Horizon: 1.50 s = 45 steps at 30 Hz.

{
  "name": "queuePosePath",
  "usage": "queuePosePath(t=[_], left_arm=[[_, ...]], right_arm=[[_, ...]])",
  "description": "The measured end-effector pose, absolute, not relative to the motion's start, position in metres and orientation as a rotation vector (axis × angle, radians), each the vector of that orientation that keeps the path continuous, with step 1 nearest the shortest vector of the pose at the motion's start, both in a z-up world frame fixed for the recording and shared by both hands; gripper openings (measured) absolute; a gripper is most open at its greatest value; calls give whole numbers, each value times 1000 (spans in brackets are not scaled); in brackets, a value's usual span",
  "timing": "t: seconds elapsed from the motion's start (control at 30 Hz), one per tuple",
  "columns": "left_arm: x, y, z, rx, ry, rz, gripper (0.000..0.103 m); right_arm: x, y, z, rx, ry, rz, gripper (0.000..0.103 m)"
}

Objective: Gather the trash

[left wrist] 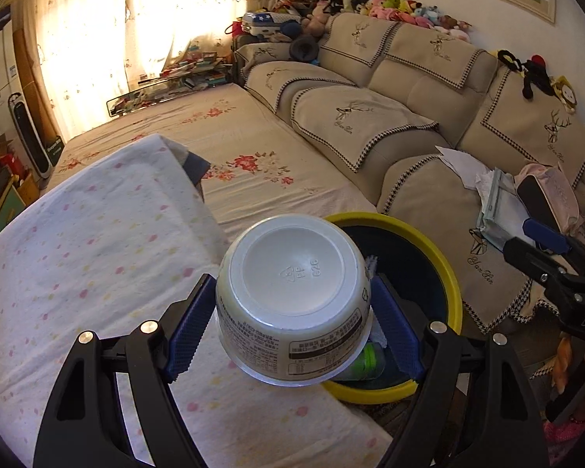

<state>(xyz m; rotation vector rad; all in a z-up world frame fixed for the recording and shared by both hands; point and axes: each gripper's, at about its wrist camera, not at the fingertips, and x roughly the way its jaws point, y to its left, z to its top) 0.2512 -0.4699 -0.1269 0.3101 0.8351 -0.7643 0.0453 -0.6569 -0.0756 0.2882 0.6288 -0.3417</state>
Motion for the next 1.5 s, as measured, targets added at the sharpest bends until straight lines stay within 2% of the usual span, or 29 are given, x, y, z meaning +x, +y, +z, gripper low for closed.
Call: queuePosePath(t=[0.4,0.47,0.53,0.63,0.8,0.93,1.23,1.5], left_arm=[[262,-549,-183,368,969,-781,80],[265,-545,-189,353,995,-775,89],[263,-532,-184,326,988,-766,90],[257,-497,-164,288,958,-754,91],[223,-415,-120,247,815,-694,98],[192,-337,-92,229,718,-595,98],[141,-160,-50,78,609,-265,98],[85,-71,-39,-6,542,-139,98]], right_arm=[[29,-674,-63,292,602,-367,85],[29,-674,-62,290,602,-366,85],[27,-671,-62,285,603,-360,85],[26,-664,-60,277,606,-347,85],[29,-637,-61,259,622,-295,86],[34,-602,-63,228,642,-232,87],[27,-515,-46,148,615,-116,87],[2,-453,-13,66,539,-66,90]])
